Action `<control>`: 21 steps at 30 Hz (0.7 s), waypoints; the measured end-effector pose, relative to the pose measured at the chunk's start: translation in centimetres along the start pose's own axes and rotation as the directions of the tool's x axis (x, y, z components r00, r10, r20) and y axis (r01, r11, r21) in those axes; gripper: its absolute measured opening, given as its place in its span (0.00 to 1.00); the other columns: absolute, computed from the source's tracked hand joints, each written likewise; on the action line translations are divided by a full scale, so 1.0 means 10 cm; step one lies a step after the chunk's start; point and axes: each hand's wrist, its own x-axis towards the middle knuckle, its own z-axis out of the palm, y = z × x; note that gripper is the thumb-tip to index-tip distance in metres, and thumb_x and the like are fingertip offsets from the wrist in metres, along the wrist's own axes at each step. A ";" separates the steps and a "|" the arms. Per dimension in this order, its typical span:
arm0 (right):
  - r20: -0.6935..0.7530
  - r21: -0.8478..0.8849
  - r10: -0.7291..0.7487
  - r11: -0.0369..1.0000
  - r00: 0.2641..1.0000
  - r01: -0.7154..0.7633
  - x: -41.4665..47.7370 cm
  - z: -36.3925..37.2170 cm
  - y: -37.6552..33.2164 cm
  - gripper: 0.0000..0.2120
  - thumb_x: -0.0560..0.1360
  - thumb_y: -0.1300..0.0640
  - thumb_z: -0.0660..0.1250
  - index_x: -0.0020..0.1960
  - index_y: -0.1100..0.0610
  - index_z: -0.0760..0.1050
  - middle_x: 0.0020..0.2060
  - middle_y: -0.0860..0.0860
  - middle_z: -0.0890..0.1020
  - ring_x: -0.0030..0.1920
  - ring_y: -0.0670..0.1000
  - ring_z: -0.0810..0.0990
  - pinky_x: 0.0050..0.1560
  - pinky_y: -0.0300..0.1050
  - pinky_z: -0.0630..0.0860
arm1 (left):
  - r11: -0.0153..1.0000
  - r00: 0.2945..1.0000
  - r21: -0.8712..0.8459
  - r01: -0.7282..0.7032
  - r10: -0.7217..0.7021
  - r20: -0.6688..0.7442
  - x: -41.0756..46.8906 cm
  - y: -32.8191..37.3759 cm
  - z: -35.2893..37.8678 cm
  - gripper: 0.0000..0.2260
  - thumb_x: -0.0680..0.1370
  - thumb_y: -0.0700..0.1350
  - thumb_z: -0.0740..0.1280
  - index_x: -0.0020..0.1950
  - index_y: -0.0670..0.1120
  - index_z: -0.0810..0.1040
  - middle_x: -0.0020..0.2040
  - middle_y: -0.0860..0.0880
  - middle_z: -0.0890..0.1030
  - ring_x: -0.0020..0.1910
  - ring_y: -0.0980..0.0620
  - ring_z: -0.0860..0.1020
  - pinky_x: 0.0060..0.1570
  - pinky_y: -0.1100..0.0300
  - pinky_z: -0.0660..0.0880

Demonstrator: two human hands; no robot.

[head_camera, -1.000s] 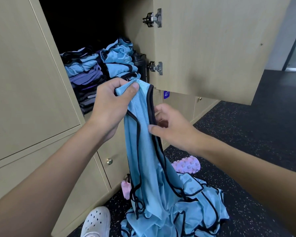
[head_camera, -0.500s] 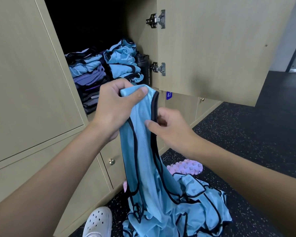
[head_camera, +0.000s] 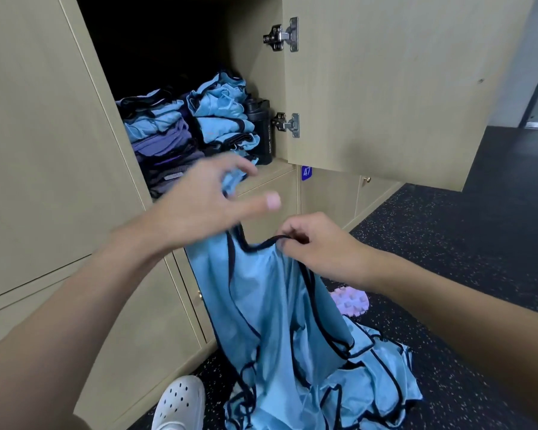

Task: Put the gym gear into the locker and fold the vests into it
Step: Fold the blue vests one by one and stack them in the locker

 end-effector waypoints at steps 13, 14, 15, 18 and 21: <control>-0.088 -0.075 0.002 0.997 0.996 -0.009 -0.04 -0.11 0.11 0.06 0.75 0.64 0.69 0.48 0.56 0.74 0.45 0.58 0.81 0.44 0.59 0.79 0.49 0.51 0.76 | 0.998 0.991 0.041 -0.051 0.055 -0.124 0.00 0.03 0.24 0.14 0.76 0.42 0.66 0.35 0.35 0.70 0.29 0.46 0.66 0.27 0.55 0.61 0.29 0.58 0.60; -0.122 -0.142 0.003 0.990 0.992 -0.020 -0.03 -0.11 0.14 0.05 0.75 0.65 0.68 0.47 0.57 0.73 0.47 0.57 0.79 0.47 0.58 0.79 0.49 0.49 0.76 | 0.998 0.978 0.013 -0.058 0.060 -0.200 0.02 0.03 0.23 0.15 0.76 0.42 0.65 0.35 0.34 0.69 0.29 0.46 0.66 0.27 0.56 0.61 0.28 0.60 0.59; -0.163 -0.186 0.004 0.982 0.987 -0.035 -0.03 -0.10 0.17 0.06 0.75 0.64 0.68 0.47 0.57 0.73 0.49 0.56 0.77 0.48 0.55 0.77 0.49 0.43 0.73 | 0.997 0.965 -0.018 -0.070 0.063 -0.256 0.03 0.04 0.21 0.15 0.77 0.42 0.65 0.35 0.34 0.68 0.29 0.46 0.65 0.27 0.57 0.60 0.27 0.62 0.58; -0.213 -0.146 0.020 0.988 0.977 -0.052 -0.03 -0.08 0.22 0.10 0.73 0.62 0.71 0.48 0.52 0.71 0.49 0.51 0.76 0.46 0.49 0.76 0.45 0.39 0.70 | 0.993 0.945 -0.057 -0.103 0.080 -0.317 0.03 0.07 0.16 0.16 0.80 0.39 0.63 0.34 0.35 0.66 0.29 0.48 0.63 0.26 0.56 0.60 0.26 0.65 0.57; -0.124 -0.107 0.009 0.994 0.992 -0.023 -0.04 -0.03 0.20 0.07 0.74 0.62 0.71 0.46 0.59 0.73 0.39 0.51 0.78 0.38 0.49 0.74 0.44 0.45 0.72 | 0.990 0.948 -0.057 -0.128 0.106 -0.301 0.01 0.09 0.15 0.15 0.81 0.41 0.63 0.36 0.36 0.69 0.29 0.47 0.65 0.27 0.56 0.61 0.26 0.64 0.59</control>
